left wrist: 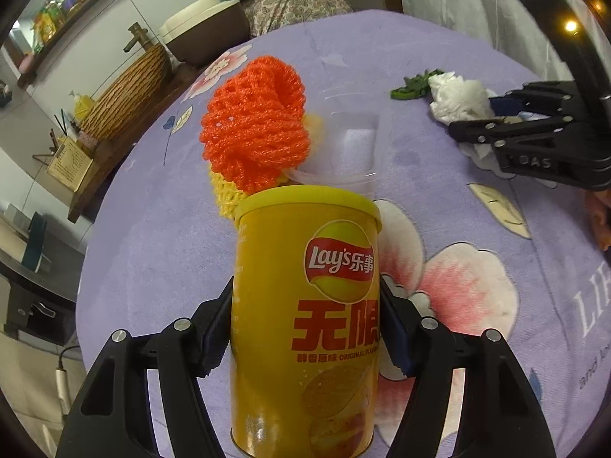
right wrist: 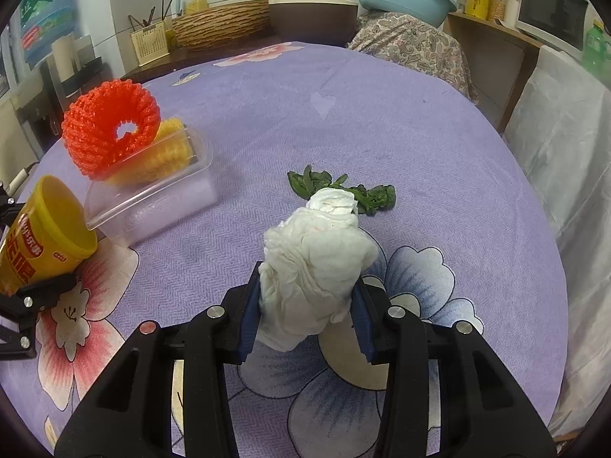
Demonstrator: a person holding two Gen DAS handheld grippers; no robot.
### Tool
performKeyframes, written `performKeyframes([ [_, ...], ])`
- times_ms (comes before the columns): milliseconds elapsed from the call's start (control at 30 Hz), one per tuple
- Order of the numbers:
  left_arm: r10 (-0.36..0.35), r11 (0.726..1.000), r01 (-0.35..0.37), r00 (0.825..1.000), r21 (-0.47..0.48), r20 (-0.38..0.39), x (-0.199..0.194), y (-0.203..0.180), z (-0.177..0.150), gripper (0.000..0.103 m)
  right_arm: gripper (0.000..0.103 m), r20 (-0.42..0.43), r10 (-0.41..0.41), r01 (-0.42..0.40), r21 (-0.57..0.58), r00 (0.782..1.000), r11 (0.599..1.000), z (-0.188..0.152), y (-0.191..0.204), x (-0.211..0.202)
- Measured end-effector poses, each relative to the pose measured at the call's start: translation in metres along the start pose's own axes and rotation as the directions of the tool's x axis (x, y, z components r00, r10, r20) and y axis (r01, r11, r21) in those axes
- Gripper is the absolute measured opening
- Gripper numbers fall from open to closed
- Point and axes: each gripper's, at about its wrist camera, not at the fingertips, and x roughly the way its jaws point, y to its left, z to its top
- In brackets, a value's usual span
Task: Collect trash
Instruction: 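Carry the can and tissue over the black bin and open both grippers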
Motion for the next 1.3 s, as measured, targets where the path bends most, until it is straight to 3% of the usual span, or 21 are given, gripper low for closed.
performKeyframes([
  [433, -0.085, 0.995, 0.092, 0.985, -0.039, 0.152, -0.035, -0.034, -0.009, 0.066, 0.040, 0.049, 0.028, -0.028, 0.006, 0.998, 1.000, -0.019, -0.007, -0.029],
  [700, -0.144, 0.987, 0.156, 0.954, -0.028, 0.261, -0.057, -0.077, -0.004, 0.065, 0.040, 0.153, 0.027, -0.037, 0.063, 0.988, 0.997, -0.052, -0.040, -0.083],
  [1033, -0.264, 0.963, 0.267, 0.908, 0.035, 0.325, -0.067, -0.146, 0.025, 0.065, 0.040, 0.253, -0.119, 0.081, 0.154, 0.960, 0.985, -0.108, -0.097, -0.148],
  [1167, -0.295, 0.954, 0.295, 0.890, 0.055, 0.349, -0.074, -0.171, 0.037, 0.065, 0.040, 0.266, -0.189, 0.126, 0.235, 0.945, 0.964, -0.132, -0.130, -0.170],
  [1300, -0.348, 0.937, 0.337, 0.859, 0.096, 0.375, -0.083, -0.200, 0.057, 0.065, 0.040, 0.266, -0.265, 0.172, 0.328, 0.927, 0.929, -0.160, -0.162, -0.191],
])
